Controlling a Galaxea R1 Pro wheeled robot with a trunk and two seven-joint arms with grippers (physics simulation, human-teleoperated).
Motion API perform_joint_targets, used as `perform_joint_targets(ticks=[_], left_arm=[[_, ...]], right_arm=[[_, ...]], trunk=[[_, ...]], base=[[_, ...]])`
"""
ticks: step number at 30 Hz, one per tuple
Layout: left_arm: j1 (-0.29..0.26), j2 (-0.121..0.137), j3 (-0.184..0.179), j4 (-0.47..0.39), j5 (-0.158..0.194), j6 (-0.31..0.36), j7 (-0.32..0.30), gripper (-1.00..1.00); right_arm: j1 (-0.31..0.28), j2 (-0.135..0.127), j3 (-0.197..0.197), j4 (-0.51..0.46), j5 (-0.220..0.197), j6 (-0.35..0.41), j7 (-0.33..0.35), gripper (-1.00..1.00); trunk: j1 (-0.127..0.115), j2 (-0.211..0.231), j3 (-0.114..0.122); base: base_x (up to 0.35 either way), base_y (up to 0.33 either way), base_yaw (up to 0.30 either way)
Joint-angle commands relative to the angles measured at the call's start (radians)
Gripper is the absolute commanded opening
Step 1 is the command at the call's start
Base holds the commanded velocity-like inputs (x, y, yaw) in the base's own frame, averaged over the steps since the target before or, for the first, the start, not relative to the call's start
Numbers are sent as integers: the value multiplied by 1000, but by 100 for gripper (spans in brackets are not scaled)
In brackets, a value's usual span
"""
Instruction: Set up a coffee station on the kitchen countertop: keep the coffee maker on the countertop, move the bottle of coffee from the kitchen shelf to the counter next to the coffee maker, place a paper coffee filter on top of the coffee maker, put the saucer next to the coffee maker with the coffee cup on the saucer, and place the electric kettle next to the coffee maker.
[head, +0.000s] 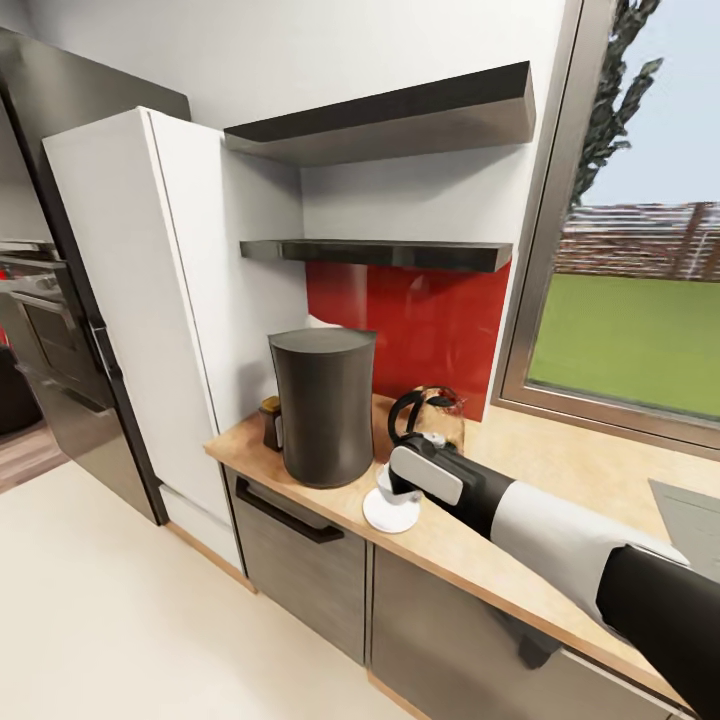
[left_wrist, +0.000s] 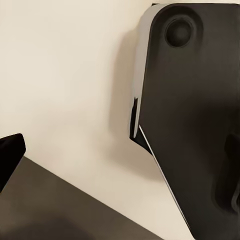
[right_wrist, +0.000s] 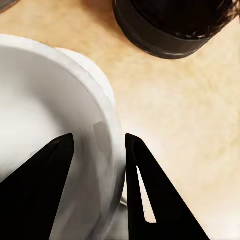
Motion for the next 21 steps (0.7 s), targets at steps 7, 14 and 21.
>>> perform_joint_targets(ticks=[7,14,21], left_arm=[[0,0,8,-2,-8,-2,-5,100],[0,1,8,-2,-8,-2,-5,100],[0,1,8,-2,-6,-2,-5,100]], right_arm=[[2,0,4,105,1,1,174,-100],[2,0,4,115,2,1,189,-100],[13,0,6,117,3,-1,190,-100]], trunk=[[1,-2,-2],[1,-2,-2],[1,-2,-2]], base=[[0,0,0],[0,0,0],[58,32,0]])
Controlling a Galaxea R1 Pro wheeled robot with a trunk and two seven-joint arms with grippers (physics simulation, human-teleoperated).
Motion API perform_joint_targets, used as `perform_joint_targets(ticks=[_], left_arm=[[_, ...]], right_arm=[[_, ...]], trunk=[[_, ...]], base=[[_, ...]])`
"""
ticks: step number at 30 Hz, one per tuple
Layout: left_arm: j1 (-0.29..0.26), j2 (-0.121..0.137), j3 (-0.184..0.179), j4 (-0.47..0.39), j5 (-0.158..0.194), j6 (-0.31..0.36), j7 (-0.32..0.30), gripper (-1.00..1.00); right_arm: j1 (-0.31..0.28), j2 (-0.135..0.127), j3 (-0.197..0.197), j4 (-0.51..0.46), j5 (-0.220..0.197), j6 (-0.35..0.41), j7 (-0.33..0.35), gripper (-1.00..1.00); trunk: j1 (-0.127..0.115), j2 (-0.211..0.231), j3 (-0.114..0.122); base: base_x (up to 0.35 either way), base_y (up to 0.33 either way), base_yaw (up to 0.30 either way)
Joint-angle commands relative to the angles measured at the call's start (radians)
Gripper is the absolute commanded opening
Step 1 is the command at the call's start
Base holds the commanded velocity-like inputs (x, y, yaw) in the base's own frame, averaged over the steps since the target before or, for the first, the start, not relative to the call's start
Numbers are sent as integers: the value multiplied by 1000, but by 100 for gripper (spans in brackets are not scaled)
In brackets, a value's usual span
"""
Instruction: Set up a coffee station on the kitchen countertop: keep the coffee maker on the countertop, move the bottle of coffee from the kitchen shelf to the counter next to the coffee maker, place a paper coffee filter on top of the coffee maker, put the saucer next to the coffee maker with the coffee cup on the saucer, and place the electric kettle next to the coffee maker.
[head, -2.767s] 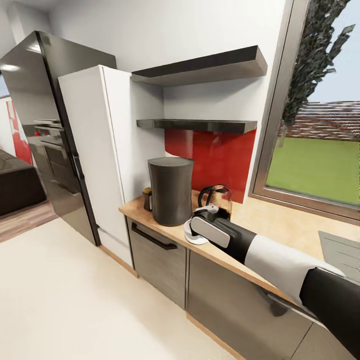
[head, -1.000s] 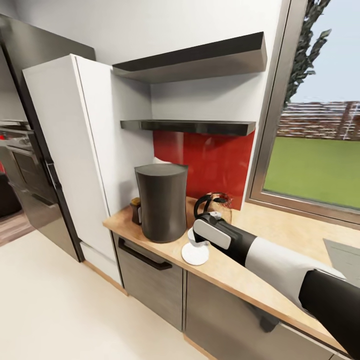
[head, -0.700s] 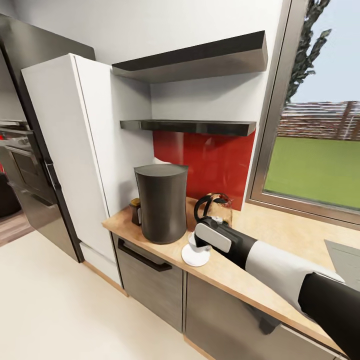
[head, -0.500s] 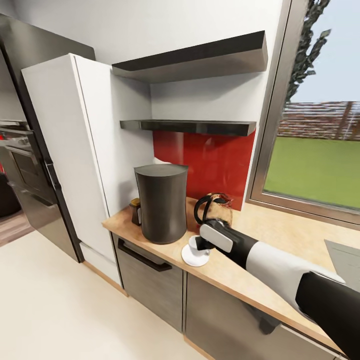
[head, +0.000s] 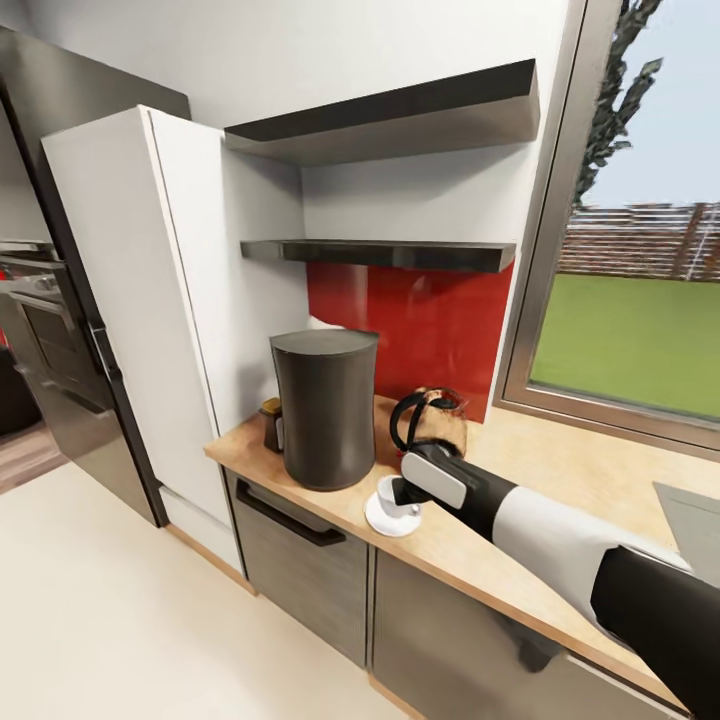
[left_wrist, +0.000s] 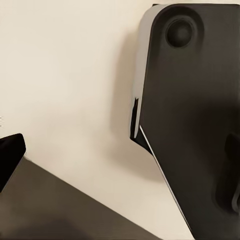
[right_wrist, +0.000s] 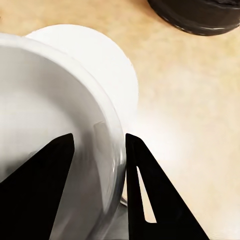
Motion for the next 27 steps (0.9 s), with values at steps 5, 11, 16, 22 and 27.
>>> perform_joint_targets(ticks=[5,11,16,22,27], left_arm=[[0,0,8,-1,-8,-2,-5,100],[0,0,8,-1,-8,-2,-5,100],[0,-1,8,-1,-8,-2,-5,100],[0,-1,7,-1,-7,-2,-5,100],[0,-2,8,-1,-6,-3,-5,100]], right_arm=[[2,-1,5,-1,-6,0,-4,-100],[11,-1,7,24,-5,-3,-3,-100],[20,-1,7,34,-4,-19,-3,-100],[24,-1,8,60,-4,-53,-3,-100],[24,0,8,61,-5,-54,-3,-100]], trunk=[[1,-2,-2],[1,-2,-2],[1,-2,-2],[1,-2,-2],[1,-2,-2]], base=[[119,83,0],[10,7,0],[14,0,0],[98,0,0],[9,0,0]])
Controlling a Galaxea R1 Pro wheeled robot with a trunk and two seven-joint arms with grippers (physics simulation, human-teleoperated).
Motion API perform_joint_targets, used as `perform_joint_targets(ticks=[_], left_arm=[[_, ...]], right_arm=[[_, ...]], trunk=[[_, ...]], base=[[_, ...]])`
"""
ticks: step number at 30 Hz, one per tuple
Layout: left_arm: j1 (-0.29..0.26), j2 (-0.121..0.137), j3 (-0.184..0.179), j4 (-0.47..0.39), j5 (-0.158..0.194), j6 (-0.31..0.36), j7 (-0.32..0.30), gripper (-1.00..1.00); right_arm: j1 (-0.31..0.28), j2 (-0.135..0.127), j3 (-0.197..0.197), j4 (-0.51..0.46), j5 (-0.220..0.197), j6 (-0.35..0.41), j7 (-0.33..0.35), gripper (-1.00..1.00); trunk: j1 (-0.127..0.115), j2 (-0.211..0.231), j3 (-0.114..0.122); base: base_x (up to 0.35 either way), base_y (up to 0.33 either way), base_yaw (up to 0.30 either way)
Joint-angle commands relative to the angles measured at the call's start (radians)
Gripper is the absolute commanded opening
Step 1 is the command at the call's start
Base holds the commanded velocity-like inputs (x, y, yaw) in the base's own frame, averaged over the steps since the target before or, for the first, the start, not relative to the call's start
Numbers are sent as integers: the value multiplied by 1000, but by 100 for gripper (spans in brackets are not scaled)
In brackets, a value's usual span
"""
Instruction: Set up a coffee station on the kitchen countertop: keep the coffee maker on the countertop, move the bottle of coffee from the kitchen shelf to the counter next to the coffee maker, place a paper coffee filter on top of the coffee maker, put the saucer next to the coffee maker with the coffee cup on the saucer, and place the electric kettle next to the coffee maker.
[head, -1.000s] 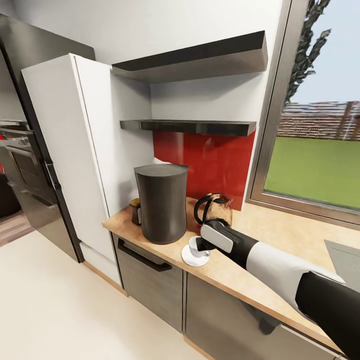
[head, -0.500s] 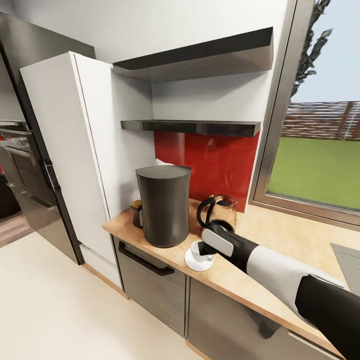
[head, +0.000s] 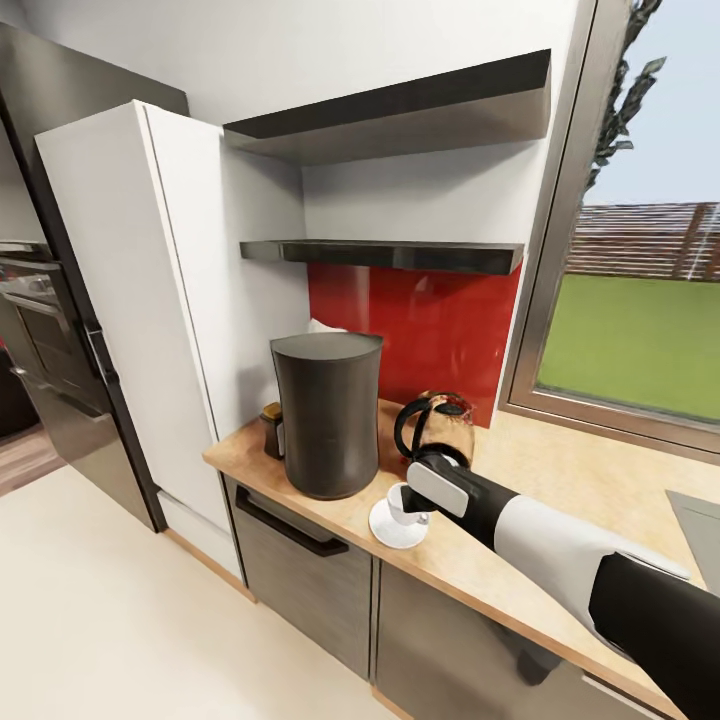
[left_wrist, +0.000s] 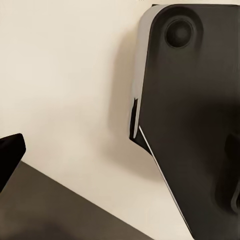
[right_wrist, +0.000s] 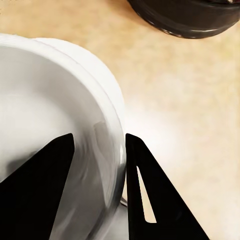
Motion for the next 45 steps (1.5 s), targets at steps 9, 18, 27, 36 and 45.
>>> perform_joint_targets(ticks=[9,18,27,36,45], left_arm=[[0,0,9,-2,-8,-1,-5,100],[0,0,9,-2,-8,-1,-5,100],[0,0,9,-2,-8,-1,-5,100],[0,0,9,-2,-8,-1,-5,100],[0,0,8,-2,-8,-1,-5,100]], right_arm=[[-1,2,6,-2,-8,0,-3,-100],[-1,2,6,-1,-9,0,-3,-100],[14,2,6,-1,-9,0,-3,-100],[15,2,6,-1,-10,-1,-3,-100],[15,2,6,0,-10,-1,-3,-100]], trunk=[[1,-2,-2],[1,-2,-2],[1,-2,-2],[1,-2,-2],[1,-2,-2]], base=[[1,0,0],[17,0,0],[25,0,0],[0,87,0],[0,10,0]])
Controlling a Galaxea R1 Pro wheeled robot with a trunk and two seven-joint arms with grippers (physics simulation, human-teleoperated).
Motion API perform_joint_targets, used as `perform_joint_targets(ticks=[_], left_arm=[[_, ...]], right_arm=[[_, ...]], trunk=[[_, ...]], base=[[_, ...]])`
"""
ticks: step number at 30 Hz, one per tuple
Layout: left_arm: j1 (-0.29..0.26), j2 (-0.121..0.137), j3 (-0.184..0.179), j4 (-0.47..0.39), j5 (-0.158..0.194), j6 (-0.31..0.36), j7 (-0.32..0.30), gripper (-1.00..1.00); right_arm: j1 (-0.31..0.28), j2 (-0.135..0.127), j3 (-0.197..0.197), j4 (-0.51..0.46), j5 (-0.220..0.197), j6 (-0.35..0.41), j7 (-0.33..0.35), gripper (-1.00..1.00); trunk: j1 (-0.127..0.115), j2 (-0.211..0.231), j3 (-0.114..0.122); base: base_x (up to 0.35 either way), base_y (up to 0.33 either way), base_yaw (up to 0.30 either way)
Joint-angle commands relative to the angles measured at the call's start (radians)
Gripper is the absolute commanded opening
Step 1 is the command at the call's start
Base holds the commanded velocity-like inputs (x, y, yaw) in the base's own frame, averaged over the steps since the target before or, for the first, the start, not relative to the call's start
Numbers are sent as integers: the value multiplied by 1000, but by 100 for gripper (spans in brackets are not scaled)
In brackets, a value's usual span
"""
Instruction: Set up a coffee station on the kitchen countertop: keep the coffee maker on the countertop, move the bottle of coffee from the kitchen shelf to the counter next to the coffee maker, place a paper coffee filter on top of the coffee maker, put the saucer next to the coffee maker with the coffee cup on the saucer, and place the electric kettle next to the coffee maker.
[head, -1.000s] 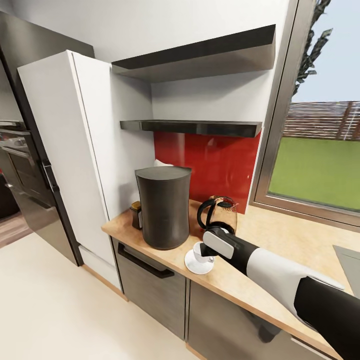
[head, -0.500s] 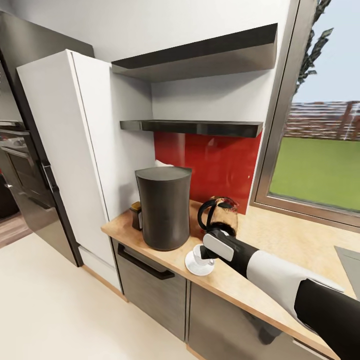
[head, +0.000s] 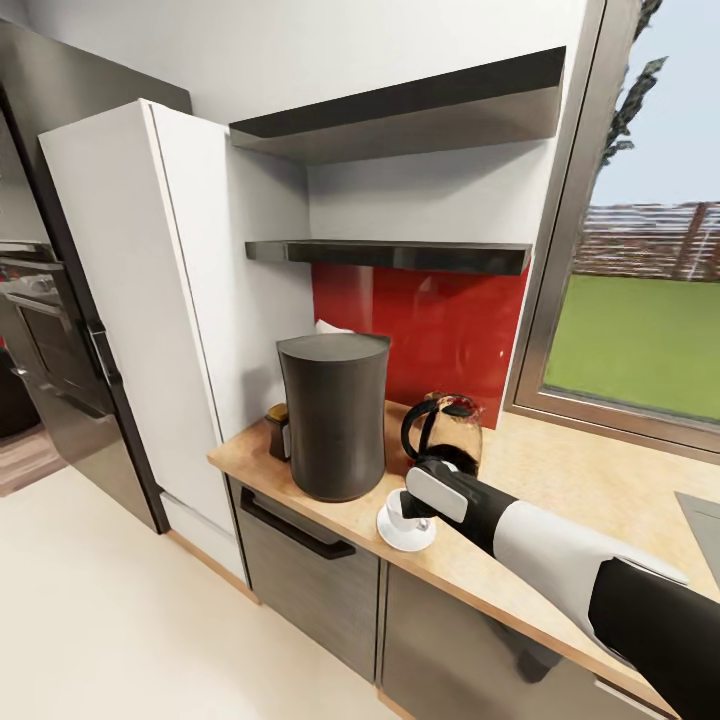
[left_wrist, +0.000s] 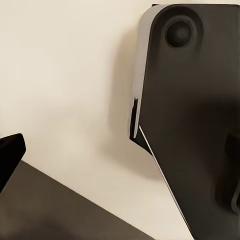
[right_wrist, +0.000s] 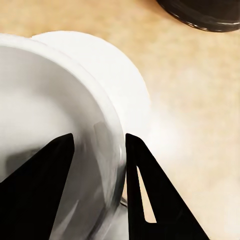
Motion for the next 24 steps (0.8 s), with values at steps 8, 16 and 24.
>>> perform_joint_targets(ticks=[8,16,24], left_arm=[[0,0,7,-2,-8,-2,-5,100],[0,1,7,-2,-8,-3,-5,100],[0,1,6,-2,-7,-3,-5,100]], right_arm=[[-2,-1,6,-3,-6,0,-3,100],[-2,0,5,-7,-6,0,-3,100],[-2,15,-6,-30,-6,2,-3,100]], trunk=[[1,-2,-2],[1,-2,-2],[1,-2,-2]], base=[[0,0,0],[0,0,0],[0,0,0]])
